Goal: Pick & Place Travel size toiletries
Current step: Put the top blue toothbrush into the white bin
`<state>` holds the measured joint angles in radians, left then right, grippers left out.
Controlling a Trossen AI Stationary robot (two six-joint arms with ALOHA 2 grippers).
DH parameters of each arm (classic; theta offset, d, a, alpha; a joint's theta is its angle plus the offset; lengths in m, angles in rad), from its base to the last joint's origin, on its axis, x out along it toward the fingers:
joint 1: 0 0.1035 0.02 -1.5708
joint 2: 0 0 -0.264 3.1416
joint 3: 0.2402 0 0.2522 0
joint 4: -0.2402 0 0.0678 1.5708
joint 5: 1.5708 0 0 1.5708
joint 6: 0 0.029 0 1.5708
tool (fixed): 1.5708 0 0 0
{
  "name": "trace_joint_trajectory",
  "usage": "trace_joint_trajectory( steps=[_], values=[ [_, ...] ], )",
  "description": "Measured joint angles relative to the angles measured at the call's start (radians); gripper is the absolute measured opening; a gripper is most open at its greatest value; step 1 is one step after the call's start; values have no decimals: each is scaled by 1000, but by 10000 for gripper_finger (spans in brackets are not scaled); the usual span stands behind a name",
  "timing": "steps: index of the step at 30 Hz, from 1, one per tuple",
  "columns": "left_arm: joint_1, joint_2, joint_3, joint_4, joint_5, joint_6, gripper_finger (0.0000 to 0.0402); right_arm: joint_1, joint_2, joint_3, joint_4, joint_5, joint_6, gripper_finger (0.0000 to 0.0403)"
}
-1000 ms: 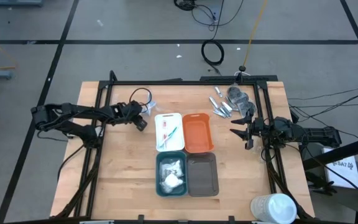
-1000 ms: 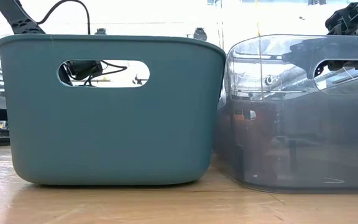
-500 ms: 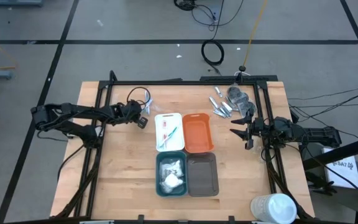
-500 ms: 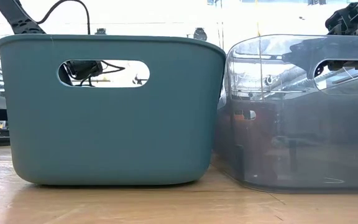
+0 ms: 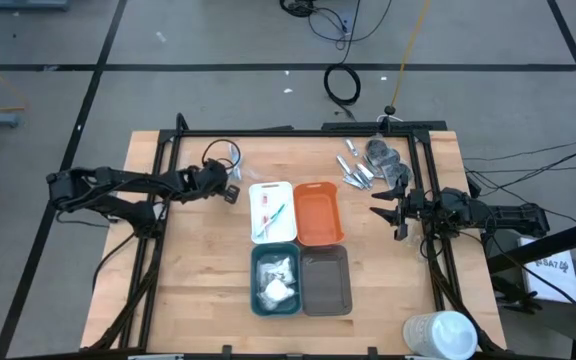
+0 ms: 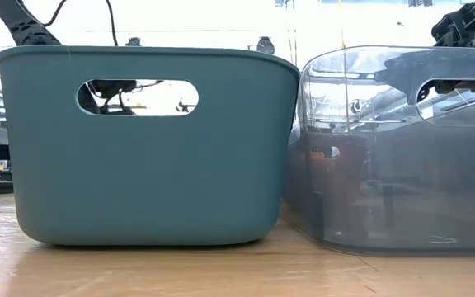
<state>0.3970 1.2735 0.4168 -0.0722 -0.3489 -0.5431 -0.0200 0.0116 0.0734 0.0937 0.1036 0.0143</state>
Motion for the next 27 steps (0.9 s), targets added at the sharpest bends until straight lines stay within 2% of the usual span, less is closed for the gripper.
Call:
trace_joint_trajectory(
  steps=[11,27],
  values=[
    [-99,-88,0,24,-2,-39,0,0,0,0,0,0,0,175],
    [-256,-277,0,24,-84,-105,0,0,0,0,0,0,0,173]
  ],
)
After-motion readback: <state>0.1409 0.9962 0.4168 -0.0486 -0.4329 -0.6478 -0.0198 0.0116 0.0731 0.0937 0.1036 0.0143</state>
